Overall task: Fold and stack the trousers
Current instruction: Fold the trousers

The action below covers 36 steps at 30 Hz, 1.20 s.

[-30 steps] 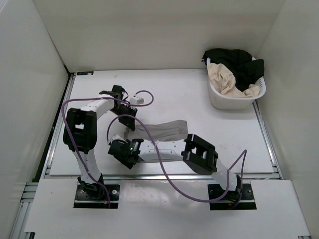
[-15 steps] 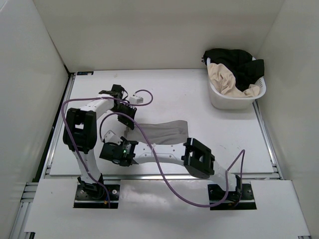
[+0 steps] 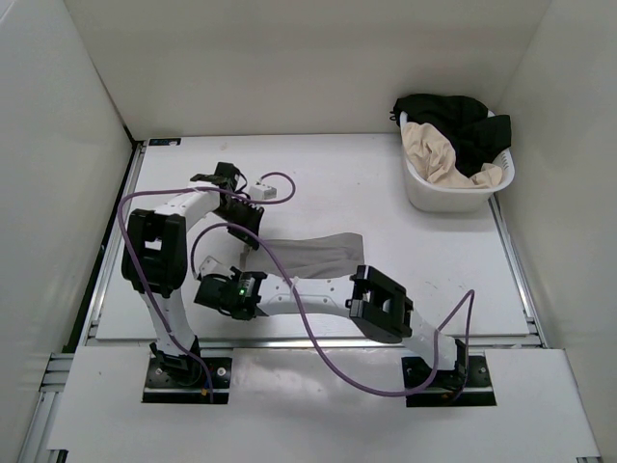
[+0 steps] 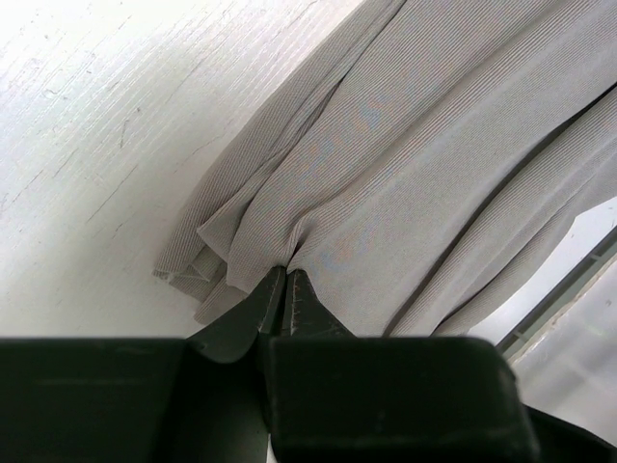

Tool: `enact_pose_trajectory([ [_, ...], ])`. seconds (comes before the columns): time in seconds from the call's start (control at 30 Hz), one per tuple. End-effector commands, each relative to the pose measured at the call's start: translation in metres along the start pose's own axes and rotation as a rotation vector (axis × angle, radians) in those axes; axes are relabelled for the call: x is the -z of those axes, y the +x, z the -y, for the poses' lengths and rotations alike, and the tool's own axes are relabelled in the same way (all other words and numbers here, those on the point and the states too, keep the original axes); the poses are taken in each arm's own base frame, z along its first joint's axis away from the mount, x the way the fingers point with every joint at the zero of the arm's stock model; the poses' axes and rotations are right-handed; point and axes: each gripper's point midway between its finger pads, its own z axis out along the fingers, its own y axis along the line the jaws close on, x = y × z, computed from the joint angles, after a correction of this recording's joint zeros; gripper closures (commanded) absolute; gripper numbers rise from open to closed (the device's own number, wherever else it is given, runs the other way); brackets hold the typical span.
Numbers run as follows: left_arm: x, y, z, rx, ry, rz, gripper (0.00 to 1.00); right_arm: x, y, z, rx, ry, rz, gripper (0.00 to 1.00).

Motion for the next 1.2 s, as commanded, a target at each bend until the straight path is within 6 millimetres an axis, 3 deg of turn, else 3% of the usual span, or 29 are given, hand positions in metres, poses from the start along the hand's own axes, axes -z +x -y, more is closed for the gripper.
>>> enact_pose_trajectory([
  [0.0,0.01,-0.016,-0.004,-0.023,-0.018,0.047,0.85,-0.014,-0.017,0.017,-0.04,0.007,0.029,0.52],
  [0.03,0.01,-0.016,-0.004,-0.023,-0.018,0.047,0.85,-0.016,-0.011,0.014,-0.033,-0.004,0.014,0.57],
  [0.2,0.012,-0.021,-0.009,-0.019,-0.025,0.058,0.85,-0.019,0.003,-0.001,-0.067,-0.072,-0.029,1.0],
  [0.27,0.014,-0.02,-0.012,-0.012,-0.029,0.061,0.85,-0.017,0.007,0.0,-0.08,-0.068,-0.042,1.0],
  [0.4,0.018,-0.026,-0.016,-0.021,-0.056,0.069,0.85,0.009,-0.01,-0.003,-0.145,-0.123,0.01,1.0],
  [0.53,0.021,-0.027,-0.017,-0.026,-0.068,0.073,0.85,0.025,-0.016,-0.02,-0.156,-0.168,0.045,1.0],
  [0.7,0.012,-0.017,-0.024,-0.007,-0.081,0.032,0.85,0.021,-0.011,-0.042,-0.193,-0.239,0.021,1.0],
  [0.87,0.01,-0.015,-0.025,-0.002,-0.078,0.024,0.85,0.014,0.001,-0.033,-0.177,-0.176,-0.005,0.68],
  [0.9,0.01,-0.014,-0.026,-0.002,-0.088,0.02,0.85,0.022,-0.009,-0.029,-0.179,-0.173,0.023,0.62],
  [0.93,0.01,-0.014,-0.026,-0.002,-0.088,0.02,0.85,0.031,-0.016,-0.023,-0.191,-0.167,0.05,0.43],
  [0.97,0.01,-0.014,-0.026,-0.002,-0.088,0.02,0.85,0.036,-0.014,-0.017,-0.174,-0.152,0.041,0.36],
  [1.1,0.011,-0.011,-0.024,0.002,-0.084,0.013,0.85,0.076,-0.027,0.015,-0.268,-0.093,0.092,0.33],
  [1.13,0.011,-0.011,-0.024,0.002,-0.084,0.013,0.85,0.101,-0.033,0.037,-0.335,-0.075,0.136,0.35],
  [1.17,0.012,-0.009,-0.022,0.002,-0.084,0.013,0.85,0.098,-0.012,0.049,-0.414,-0.002,0.119,0.39],
])
